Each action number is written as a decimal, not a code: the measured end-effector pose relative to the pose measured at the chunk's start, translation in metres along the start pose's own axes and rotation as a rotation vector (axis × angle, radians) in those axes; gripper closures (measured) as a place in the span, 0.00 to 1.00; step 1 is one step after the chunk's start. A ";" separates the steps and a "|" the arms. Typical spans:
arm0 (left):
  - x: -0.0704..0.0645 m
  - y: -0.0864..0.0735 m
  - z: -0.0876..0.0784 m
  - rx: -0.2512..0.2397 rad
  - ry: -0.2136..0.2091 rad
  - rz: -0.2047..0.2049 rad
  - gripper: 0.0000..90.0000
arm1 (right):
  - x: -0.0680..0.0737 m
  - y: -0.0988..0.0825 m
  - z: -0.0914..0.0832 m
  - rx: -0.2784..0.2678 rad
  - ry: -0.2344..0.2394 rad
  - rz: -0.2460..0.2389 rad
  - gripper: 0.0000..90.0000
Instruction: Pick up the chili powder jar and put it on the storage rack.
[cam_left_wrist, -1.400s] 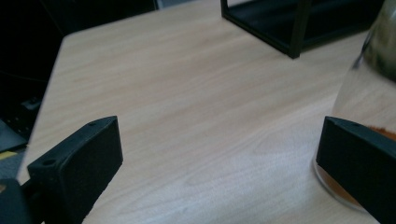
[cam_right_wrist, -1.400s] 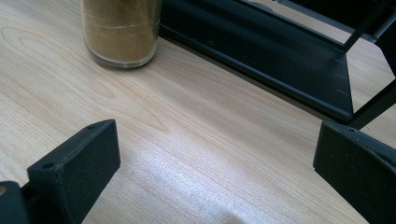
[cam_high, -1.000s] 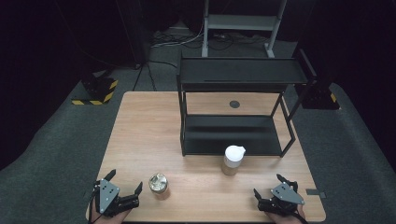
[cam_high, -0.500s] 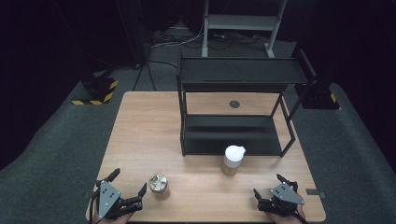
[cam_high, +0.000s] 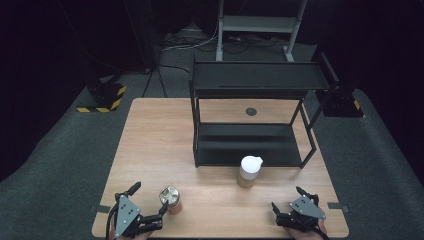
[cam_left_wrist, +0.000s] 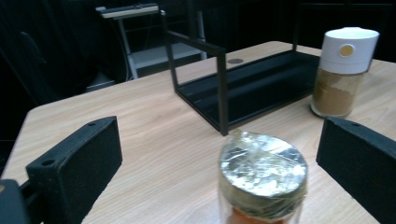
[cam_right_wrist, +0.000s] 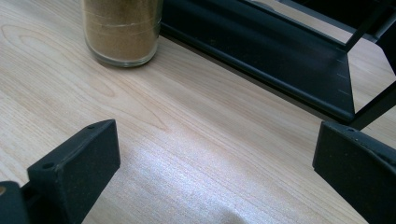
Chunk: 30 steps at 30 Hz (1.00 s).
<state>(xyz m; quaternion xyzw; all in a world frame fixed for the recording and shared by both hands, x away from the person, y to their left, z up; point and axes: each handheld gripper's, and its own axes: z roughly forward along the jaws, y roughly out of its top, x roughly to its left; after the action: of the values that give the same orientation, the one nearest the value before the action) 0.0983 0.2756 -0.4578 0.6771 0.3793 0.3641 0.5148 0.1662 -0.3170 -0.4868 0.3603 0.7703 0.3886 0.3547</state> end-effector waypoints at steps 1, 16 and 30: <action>-0.001 0.000 0.001 0.001 -0.007 -0.002 0.00 | 0.000 0.000 0.000 0.000 0.000 0.000 0.00; -0.005 -0.009 0.016 0.015 -0.062 -0.007 0.00 | -0.001 0.000 0.000 -0.001 0.002 0.007 0.00; -0.007 -0.016 0.030 0.055 -0.094 -0.031 0.00 | -0.002 -0.001 0.000 -0.004 0.005 0.009 0.00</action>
<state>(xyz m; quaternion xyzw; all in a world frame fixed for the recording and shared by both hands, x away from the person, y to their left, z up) 0.1196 0.2601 -0.4798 0.7013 0.3750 0.3133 0.5189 0.1665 -0.3190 -0.4869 0.3619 0.7689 0.3927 0.3516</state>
